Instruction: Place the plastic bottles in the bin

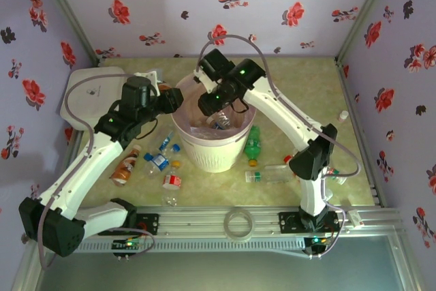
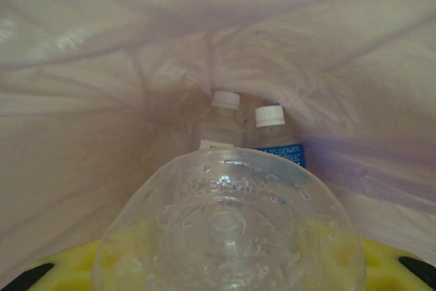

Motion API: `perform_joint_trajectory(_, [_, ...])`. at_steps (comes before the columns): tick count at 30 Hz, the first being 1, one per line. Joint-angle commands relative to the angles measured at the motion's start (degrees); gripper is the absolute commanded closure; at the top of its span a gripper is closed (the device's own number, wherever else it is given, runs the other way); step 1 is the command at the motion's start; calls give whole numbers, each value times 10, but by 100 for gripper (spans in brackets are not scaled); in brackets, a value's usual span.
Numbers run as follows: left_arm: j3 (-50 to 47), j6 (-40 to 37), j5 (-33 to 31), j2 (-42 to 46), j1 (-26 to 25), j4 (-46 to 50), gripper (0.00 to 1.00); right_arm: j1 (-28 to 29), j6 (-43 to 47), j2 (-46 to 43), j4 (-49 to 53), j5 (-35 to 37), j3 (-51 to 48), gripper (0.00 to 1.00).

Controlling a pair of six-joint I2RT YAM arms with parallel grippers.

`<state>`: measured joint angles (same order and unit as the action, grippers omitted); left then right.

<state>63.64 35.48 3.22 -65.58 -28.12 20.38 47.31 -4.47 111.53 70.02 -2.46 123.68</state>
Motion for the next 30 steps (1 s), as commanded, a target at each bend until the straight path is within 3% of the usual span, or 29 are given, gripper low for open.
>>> perform_joint_trajectory(1, [-9, -2, 3, -16, 2, 21, 60, 4, 7, 15, -21, 13, -20, 53])
perform_joint_trajectory(23, [4, -3, 3, -24, 2, 29, 60, 12, -16, 52, -112, 9, -158, 50])
perform_joint_trajectory(30, [2, -2, 3, -24, 3, 27, 60, 14, -20, 49, -125, 14, -166, 36])
